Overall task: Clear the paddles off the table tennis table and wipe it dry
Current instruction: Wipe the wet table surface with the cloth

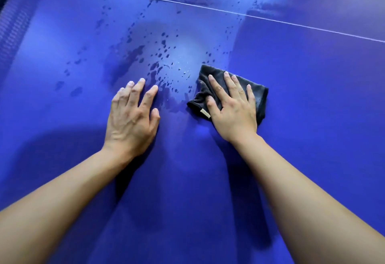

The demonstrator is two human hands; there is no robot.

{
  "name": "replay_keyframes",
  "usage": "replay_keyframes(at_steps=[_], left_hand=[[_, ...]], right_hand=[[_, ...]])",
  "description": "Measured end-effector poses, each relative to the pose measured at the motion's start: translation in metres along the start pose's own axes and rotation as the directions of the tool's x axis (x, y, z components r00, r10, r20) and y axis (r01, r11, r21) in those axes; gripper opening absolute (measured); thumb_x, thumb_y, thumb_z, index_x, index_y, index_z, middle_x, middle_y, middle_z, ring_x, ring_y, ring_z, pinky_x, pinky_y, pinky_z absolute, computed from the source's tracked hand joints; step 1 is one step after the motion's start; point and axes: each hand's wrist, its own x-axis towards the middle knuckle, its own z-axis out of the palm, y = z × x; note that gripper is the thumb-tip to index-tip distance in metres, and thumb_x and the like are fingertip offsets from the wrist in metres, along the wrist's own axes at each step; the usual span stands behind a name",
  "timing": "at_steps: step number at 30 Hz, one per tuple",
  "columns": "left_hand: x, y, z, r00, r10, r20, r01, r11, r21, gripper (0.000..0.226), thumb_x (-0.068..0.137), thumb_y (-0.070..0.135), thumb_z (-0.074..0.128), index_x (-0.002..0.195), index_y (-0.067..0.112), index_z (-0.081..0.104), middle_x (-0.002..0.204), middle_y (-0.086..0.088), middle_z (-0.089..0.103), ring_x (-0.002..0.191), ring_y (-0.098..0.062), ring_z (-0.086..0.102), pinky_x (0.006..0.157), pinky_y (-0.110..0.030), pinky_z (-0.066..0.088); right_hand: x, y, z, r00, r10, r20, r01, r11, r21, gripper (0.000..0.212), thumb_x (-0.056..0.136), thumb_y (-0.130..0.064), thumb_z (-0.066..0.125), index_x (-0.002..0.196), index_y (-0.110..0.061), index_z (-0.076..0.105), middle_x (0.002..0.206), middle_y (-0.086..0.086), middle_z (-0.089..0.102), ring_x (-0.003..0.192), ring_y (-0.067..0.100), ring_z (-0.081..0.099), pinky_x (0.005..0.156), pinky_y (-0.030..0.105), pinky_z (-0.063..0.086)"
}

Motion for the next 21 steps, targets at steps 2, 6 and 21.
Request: replay_keyframes(at_steps=[2,6,21], left_hand=[[0.010,-0.006,-0.001,1.000,0.018,-0.004,-0.018,1.000,-0.003,0.057,0.096,0.034,0.037,0.149,0.013,0.046,0.157,-0.017,0.037,0.146,-0.038,0.032,0.123,-0.050,0.019],[0.011,-0.010,0.002,0.998,0.027,-0.049,-0.028,0.999,-0.022,0.056,0.098,0.035,0.036,0.149,0.015,0.046,0.157,-0.015,0.039,0.147,-0.035,0.032,0.123,-0.050,0.019],[0.016,-0.012,0.012,0.997,0.043,-0.072,-0.042,0.999,0.009,0.055,0.099,0.034,0.039,0.151,0.016,0.043,0.160,-0.011,0.035,0.150,-0.032,0.029,0.122,-0.052,0.021]], right_hand=[[0.024,0.006,-0.001,1.000,0.008,0.000,-0.008,1.000,-0.007,0.057,0.102,-0.058,0.025,0.158,-0.051,0.020,0.170,-0.006,0.017,0.157,0.010,0.006,0.127,0.046,0.000],[0.086,0.018,-0.004,0.999,0.038,0.001,-0.038,0.999,-0.021,0.056,0.102,-0.057,0.027,0.158,-0.050,0.021,0.170,-0.004,0.018,0.157,0.011,0.008,0.127,0.047,0.001],[0.281,0.039,-0.010,0.998,0.039,0.040,-0.039,0.999,0.000,0.059,0.098,-0.060,0.025,0.156,-0.050,0.026,0.170,-0.002,0.020,0.157,0.015,0.010,0.127,0.047,0.000]])
